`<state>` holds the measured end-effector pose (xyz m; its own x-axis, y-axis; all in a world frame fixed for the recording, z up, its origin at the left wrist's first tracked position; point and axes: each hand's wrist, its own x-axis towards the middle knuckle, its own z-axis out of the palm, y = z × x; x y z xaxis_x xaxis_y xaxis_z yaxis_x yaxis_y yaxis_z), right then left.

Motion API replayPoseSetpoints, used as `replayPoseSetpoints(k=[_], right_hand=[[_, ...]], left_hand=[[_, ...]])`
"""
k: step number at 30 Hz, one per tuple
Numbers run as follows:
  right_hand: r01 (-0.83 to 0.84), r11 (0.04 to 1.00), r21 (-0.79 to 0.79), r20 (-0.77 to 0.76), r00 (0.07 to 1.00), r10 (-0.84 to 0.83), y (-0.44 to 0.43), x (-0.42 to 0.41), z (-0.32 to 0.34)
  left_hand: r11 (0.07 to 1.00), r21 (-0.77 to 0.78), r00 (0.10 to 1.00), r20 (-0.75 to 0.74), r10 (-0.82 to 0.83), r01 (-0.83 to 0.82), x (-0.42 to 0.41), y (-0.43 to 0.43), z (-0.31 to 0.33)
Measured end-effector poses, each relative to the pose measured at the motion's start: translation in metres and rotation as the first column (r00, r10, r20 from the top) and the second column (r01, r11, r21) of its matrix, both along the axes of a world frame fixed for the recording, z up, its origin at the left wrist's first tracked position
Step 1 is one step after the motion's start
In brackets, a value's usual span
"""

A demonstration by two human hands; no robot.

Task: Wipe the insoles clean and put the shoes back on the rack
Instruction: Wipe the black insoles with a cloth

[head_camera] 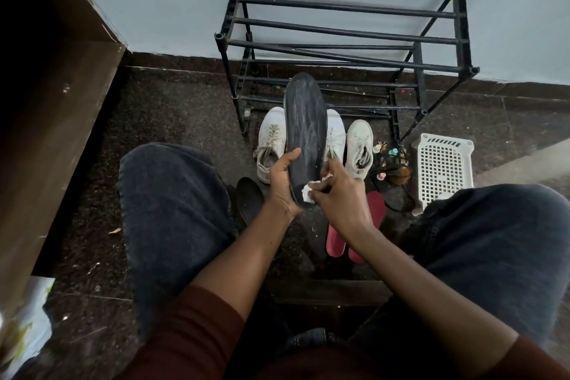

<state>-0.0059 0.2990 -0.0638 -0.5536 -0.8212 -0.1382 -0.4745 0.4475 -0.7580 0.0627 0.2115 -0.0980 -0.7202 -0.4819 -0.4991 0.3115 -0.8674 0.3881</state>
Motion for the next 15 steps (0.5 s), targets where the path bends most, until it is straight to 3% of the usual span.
replayPoseSetpoints(k=[5,10,15], right_hand=[[0.010,1.000,-0.014,-0.023,1.000,-0.011,-0.005,-0.005,0.003],[-0.016,1.000,-0.004,-0.218,0.976,0.014,-0.025,-0.018,0.001],[-0.069,0.997,-0.031,-0.241,0.969,0.060,-0.016,-0.011,0.002]], left_hand=[[0.997,0.065,0.999,0.008,0.037,-0.038,-0.004,0.000,-0.004],[0.996,0.092,0.999,-0.032,0.018,-0.015,-0.004,0.005,-0.007],[0.994,0.089,0.997,-0.039,0.062,-0.058,-0.005,0.001,-0.006]])
